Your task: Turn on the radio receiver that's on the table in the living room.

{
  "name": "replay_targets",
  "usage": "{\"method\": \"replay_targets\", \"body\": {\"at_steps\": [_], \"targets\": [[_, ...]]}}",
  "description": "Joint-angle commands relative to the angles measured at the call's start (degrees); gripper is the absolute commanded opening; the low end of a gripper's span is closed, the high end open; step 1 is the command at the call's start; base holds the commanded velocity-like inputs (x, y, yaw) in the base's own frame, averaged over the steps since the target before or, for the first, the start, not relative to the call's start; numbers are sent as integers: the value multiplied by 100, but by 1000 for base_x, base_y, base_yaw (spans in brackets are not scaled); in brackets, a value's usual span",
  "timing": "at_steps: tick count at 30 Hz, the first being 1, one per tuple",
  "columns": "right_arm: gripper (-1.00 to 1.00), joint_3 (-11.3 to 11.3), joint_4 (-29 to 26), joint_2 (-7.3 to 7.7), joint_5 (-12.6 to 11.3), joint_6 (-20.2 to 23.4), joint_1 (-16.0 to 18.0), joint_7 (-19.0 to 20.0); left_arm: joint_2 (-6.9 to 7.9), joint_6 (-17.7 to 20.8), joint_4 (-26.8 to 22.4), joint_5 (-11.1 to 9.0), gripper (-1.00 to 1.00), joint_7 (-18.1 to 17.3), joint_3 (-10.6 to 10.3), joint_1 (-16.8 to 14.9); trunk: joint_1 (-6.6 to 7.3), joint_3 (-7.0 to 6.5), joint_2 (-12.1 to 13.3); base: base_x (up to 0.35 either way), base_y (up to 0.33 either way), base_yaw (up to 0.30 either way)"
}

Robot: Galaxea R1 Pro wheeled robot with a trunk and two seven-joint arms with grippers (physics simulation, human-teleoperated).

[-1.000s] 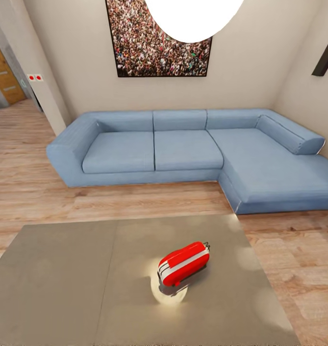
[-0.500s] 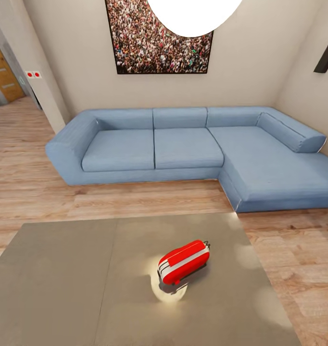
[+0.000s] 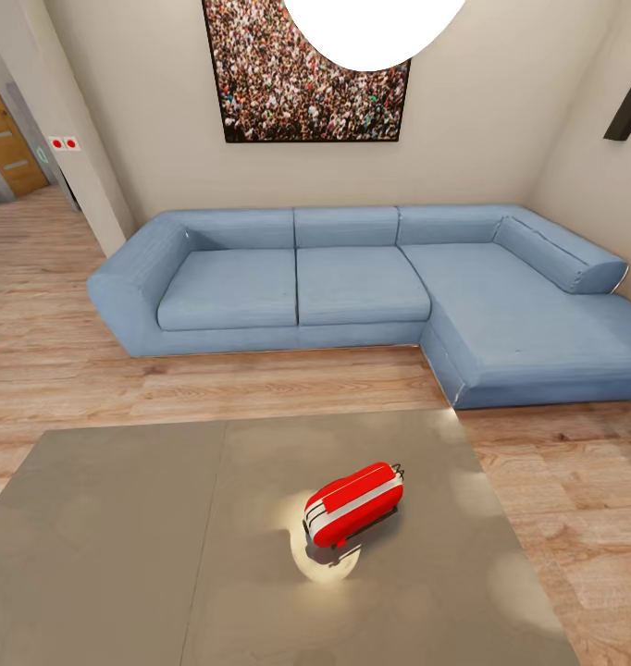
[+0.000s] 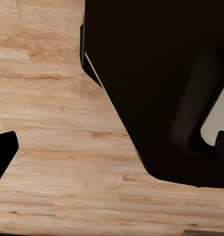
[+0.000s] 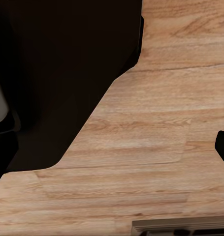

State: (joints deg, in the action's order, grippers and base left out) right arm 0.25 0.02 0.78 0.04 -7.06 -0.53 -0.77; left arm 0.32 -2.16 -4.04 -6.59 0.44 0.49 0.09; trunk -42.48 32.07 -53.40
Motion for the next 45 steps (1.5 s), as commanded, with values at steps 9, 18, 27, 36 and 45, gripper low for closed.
{"method": "replay_targets", "body": {"at_steps": [9, 18, 27, 36, 45], "targets": [[100, -15, -516, -2, 18, 56, 8, 4, 10, 5, -551, 8, 100, -19, -15, 0, 0, 0, 0, 0, 0, 0], [100, -49, -4232, 173, 14, 2230, 84, -211, 144, 1493, -4179, 6, 100, -95, -8, 0, 0, 0, 0, 0, 0, 0], [100, -23, -5680, 188, 113, 3278, 942, -376, 134, 2975, -7310, -1, 100, -596, -14, -166, 0, 0, 0, 0, 0, 0], [100, -15, -6180, 128, 594, 3298, 991, -370, 97, 2919, -6528, 76, 100, -897, -48, -902, 0, 0, 0, 0, 0, 0], [100, 174, -6229, 10, 650, 3329, 993, -331, 93, 2689, -6212, 88, 100, -913, -66, -1171, 0, 0, 0, 0, 0, 0]]}}
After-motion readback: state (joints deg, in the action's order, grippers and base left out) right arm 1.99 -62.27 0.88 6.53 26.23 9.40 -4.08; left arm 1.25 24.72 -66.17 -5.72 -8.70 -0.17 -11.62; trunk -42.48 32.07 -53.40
